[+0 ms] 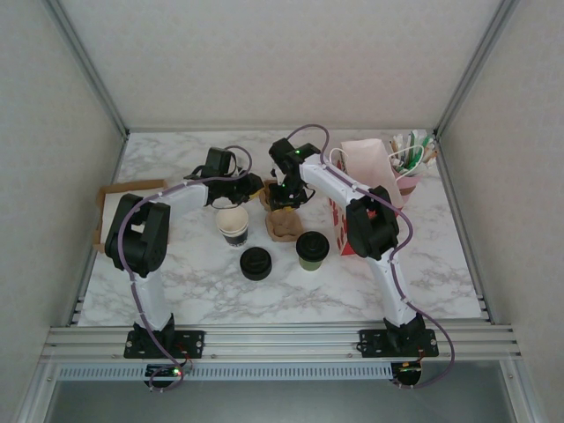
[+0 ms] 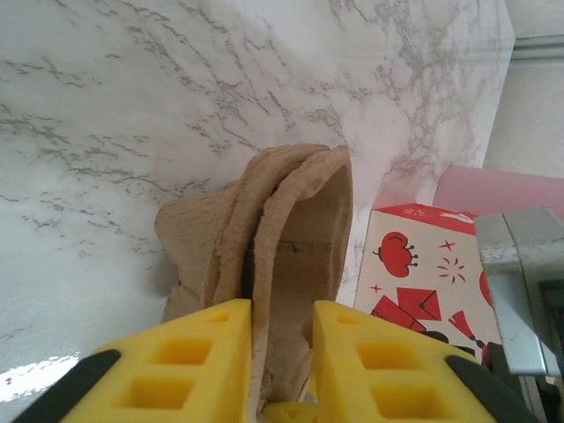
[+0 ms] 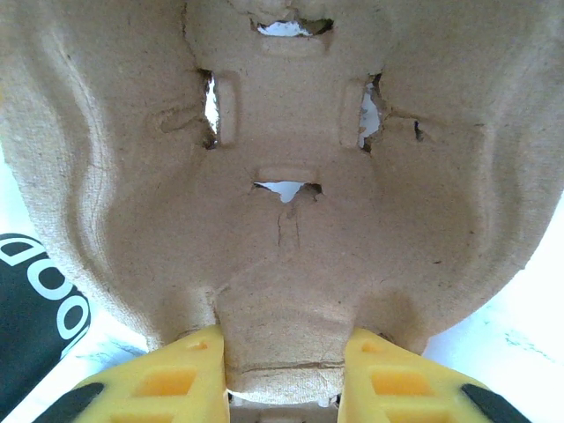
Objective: Pack the takeout coffee
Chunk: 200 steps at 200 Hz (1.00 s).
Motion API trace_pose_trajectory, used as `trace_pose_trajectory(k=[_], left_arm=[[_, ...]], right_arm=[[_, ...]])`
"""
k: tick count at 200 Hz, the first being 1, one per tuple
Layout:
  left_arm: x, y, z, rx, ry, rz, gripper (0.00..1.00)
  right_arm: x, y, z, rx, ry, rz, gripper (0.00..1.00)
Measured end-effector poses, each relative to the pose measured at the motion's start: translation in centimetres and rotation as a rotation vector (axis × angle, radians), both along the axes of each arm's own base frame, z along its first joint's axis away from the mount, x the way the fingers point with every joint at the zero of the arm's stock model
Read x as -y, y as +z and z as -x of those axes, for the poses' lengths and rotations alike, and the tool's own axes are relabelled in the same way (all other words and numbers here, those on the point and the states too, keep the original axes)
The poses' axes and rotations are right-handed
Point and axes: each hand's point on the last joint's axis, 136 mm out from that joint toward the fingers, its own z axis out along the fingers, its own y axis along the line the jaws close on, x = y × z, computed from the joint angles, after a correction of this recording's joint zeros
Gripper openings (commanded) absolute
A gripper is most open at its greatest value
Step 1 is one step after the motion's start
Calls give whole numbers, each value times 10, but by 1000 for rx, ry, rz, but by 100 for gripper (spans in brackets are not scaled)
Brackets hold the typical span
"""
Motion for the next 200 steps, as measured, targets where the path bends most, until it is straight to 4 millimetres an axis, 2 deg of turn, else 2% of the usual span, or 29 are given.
trace_pose_trajectory(k=[21,41,126,132,185,200], left_arm=[[1,0,0,3,0,8,33],[1,1,-1,8,-2,12,40],[3,3,-2,24,-12,31,44],[3,3,-1,24,-13,32,47],[2,0,0,23,-11,33,49],[2,0,0,24,-11,35,53]], right_arm=[[0,0,0,2,0,-2,23],[0,1,-1,4,0,-3,23],[1,11,-1,25,-3,-9,22],[1,13,-1,29,-4,-11,22],[2,25,-2,58,-9,-22,22],[3,25,-2,61,-10,-18,22]])
